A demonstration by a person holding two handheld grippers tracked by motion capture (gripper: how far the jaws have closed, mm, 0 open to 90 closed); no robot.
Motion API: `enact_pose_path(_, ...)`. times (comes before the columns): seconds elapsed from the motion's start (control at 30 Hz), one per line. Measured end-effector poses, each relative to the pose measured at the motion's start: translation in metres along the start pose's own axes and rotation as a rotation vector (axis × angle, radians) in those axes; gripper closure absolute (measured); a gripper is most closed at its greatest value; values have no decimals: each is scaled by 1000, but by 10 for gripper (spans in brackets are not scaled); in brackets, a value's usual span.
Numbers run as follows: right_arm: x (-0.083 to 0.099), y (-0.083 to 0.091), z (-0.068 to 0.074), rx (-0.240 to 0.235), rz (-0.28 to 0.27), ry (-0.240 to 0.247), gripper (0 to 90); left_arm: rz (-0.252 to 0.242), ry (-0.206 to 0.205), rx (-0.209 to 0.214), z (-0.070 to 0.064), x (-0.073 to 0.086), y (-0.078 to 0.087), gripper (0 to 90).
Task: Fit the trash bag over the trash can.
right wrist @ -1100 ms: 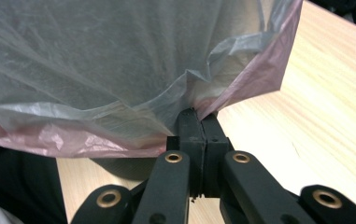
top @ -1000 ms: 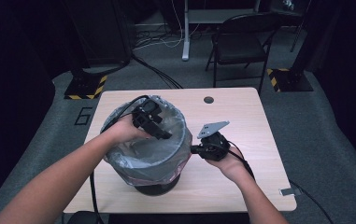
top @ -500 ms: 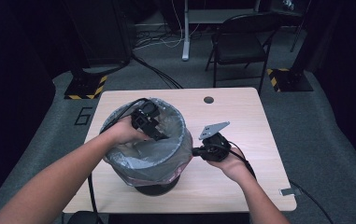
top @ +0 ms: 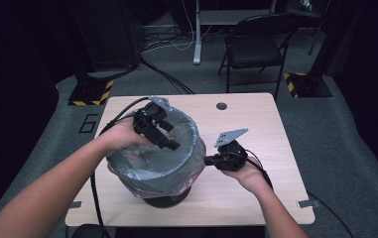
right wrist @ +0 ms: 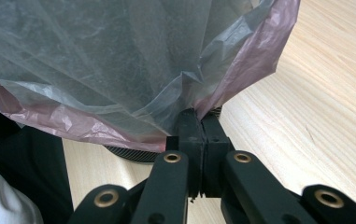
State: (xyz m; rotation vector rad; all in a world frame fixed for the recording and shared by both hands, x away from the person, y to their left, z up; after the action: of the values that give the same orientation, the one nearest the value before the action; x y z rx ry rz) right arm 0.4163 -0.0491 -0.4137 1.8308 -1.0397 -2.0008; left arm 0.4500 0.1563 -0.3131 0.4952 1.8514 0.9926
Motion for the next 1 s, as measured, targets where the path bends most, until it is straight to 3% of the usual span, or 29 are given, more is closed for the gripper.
enact_pose_path(0.17,1,1,-2,9,-2,-9,895,37,-53,61,-11,8,-18,220)
enact_pose_path(0.33,2,4,-5,19,-9,-17,895,87,-60,83,-13,12,-36,226)
enact_pose_path(0.47,4,6,-7,26,-9,-15,895,193,-57,13,-5,21,-47,226)
enact_pose_path(0.57,5,7,-8,29,-7,-17,895,252,17,-56,10,28,-50,222)
enact_pose_path(0.67,6,7,-8,34,-2,-19,895,223,77,-102,24,28,-44,219)
enact_pose_path(0.83,7,8,-8,40,3,-15,896,184,131,-182,36,26,-36,203)
enact_pose_path(1.0,8,10,-9,37,1,-19,896,226,189,-252,47,30,-39,200)
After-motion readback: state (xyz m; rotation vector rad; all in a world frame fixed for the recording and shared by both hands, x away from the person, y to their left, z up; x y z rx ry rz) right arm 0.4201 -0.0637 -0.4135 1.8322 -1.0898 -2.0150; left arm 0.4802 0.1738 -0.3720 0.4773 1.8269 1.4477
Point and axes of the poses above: each handheld gripper's, and its own axes: y roughly backward along the jaws, x roughly out of its underside, z roughly to its left, the point moved 4 cm from there along -y, roughly forward along the jaws, and after that the axes turned 11 degrees about y, right-handed, at the moved point
